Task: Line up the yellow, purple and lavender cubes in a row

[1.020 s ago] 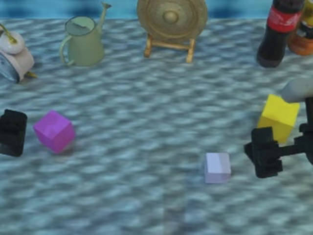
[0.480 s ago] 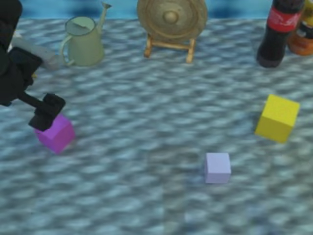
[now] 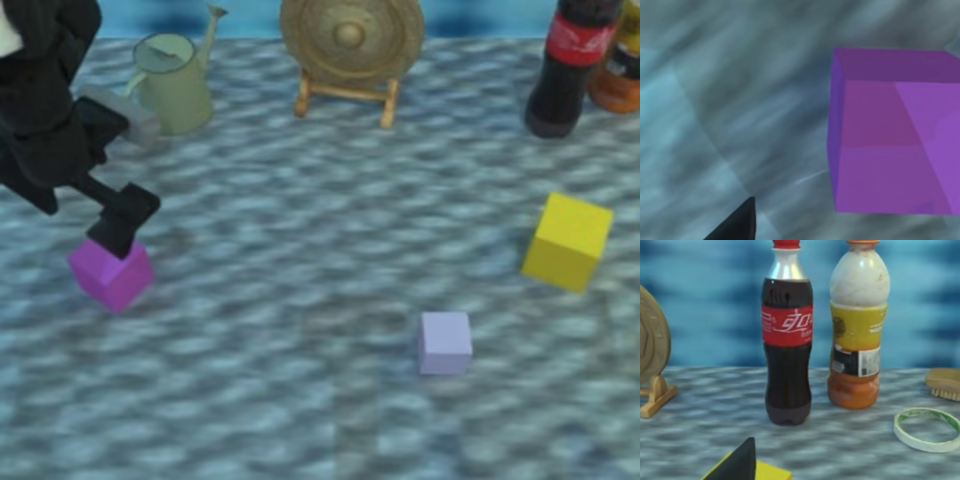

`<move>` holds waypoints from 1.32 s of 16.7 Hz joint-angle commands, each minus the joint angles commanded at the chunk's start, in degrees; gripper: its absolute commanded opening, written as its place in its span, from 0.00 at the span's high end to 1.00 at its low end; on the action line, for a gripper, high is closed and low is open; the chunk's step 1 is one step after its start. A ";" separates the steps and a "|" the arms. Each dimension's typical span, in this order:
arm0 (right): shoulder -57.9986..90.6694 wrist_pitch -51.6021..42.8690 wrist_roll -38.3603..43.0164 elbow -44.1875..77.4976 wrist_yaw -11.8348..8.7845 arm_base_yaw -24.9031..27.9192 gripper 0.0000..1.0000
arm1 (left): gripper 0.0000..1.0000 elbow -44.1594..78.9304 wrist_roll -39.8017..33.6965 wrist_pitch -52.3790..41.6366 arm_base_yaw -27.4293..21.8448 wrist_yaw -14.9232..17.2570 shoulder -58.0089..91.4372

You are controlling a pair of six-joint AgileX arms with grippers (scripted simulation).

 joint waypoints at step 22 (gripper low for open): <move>0.00 0.00 0.00 0.00 0.00 0.00 0.00 | 0.23 -11.35 0.21 18.36 0.11 0.05 7.01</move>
